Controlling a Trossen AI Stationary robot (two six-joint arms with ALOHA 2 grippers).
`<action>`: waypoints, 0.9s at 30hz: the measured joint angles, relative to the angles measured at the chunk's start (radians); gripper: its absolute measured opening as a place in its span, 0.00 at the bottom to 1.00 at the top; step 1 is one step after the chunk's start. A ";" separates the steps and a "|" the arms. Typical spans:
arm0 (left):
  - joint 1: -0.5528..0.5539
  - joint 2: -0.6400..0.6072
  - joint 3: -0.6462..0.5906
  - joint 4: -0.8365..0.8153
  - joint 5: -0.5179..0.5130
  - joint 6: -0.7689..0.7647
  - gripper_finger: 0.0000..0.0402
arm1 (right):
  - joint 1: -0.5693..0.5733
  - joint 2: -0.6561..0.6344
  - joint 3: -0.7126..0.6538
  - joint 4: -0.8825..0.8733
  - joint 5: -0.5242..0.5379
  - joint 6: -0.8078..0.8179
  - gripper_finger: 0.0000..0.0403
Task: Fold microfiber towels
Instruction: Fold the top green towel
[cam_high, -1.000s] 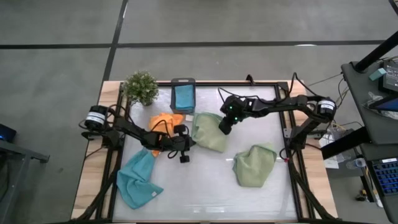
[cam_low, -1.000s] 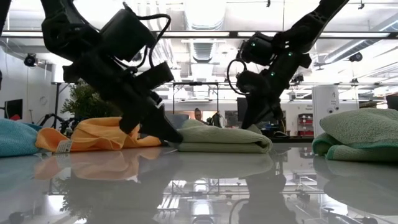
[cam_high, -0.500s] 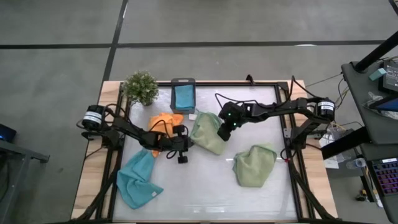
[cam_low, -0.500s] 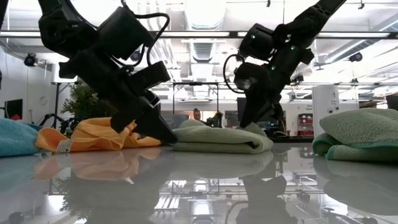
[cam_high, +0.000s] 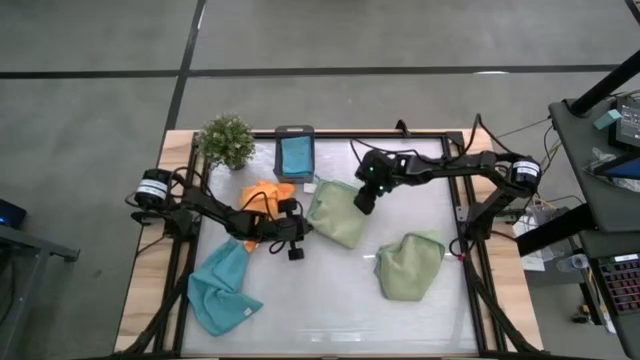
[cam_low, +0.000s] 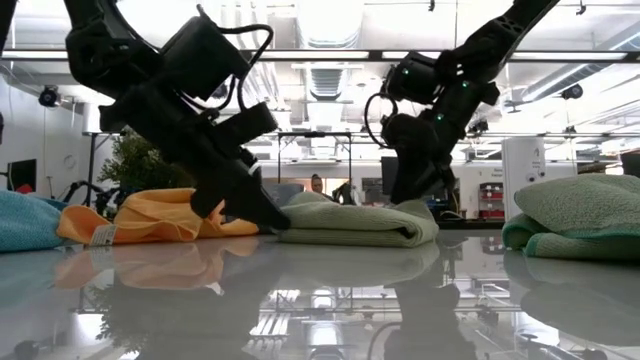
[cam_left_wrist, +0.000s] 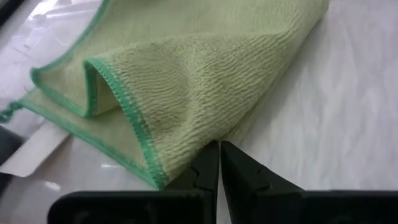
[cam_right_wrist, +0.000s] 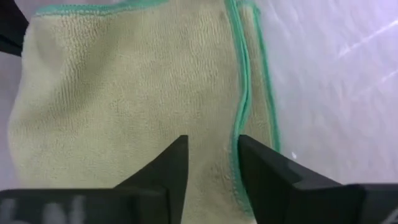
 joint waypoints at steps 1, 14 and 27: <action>0.000 -0.001 0.000 0.008 -0.007 0.001 0.01 | -0.003 0.000 0.003 -0.001 -0.001 -0.013 0.34; -0.002 -0.001 0.001 0.002 -0.005 0.043 0.01 | -0.004 0.028 0.010 0.000 -0.001 -0.082 0.35; -0.003 0.004 0.000 0.005 0.058 0.055 0.01 | -0.004 0.060 0.008 -0.004 -0.003 -0.121 0.15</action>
